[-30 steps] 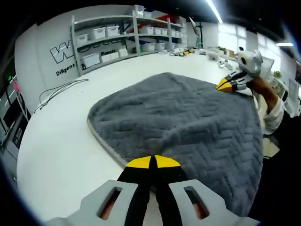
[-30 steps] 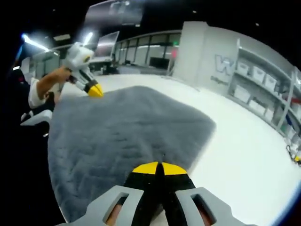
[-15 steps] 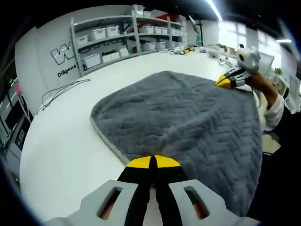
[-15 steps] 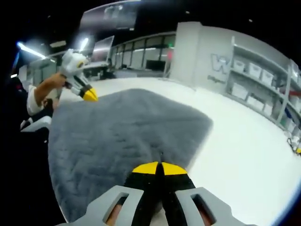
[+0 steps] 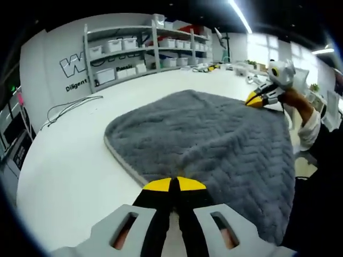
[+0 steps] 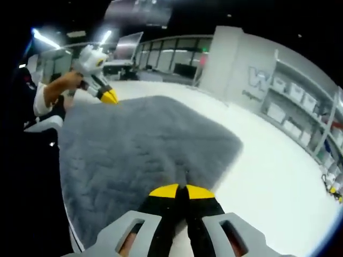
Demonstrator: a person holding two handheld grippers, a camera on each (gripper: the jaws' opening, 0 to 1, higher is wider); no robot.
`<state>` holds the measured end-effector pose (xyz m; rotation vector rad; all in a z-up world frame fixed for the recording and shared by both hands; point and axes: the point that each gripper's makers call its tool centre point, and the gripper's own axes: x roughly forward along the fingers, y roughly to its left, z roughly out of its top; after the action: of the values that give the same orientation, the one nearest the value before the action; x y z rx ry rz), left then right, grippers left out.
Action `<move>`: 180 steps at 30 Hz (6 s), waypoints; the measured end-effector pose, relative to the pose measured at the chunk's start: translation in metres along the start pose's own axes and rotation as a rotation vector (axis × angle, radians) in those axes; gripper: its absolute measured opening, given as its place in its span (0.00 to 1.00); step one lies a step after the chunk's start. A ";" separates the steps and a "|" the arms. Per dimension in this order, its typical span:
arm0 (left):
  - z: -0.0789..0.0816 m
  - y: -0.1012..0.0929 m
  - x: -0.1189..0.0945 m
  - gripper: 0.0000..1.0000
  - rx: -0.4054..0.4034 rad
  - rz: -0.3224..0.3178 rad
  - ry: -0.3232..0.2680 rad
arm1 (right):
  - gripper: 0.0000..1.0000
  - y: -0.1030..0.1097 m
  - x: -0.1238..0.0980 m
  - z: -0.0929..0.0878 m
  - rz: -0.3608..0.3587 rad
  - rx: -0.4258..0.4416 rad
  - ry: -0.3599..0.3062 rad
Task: Open the folded towel by lifting each exposed corner and separating the folded layers until the towel lies flat within the target outline without major curled edges
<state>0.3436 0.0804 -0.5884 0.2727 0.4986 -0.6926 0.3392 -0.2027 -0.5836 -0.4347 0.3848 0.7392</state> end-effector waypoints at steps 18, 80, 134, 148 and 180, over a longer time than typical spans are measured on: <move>0.009 -0.044 -0.032 0.32 -0.017 -0.106 -0.086 | 0.14 0.015 -0.014 0.002 0.100 0.032 -0.047; -0.046 -0.089 -0.086 0.19 -0.172 -0.219 -0.089 | 0.21 0.009 -0.008 0.009 0.077 0.116 -0.100; -0.048 -0.070 -0.106 0.05 -0.316 -0.250 -0.106 | 0.21 0.003 0.021 0.004 0.073 0.148 -0.002; -0.056 -0.051 -0.110 0.05 -0.351 -0.234 -0.109 | 0.21 0.016 0.018 0.005 0.034 0.228 -0.032; -0.060 -0.035 -0.108 0.05 -0.355 -0.261 -0.049 | 0.22 0.029 0.024 0.036 0.137 0.095 -0.068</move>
<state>0.2286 0.1368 -0.5855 -0.1452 0.6063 -0.8465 0.3417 -0.1525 -0.5721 -0.2945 0.3865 0.8625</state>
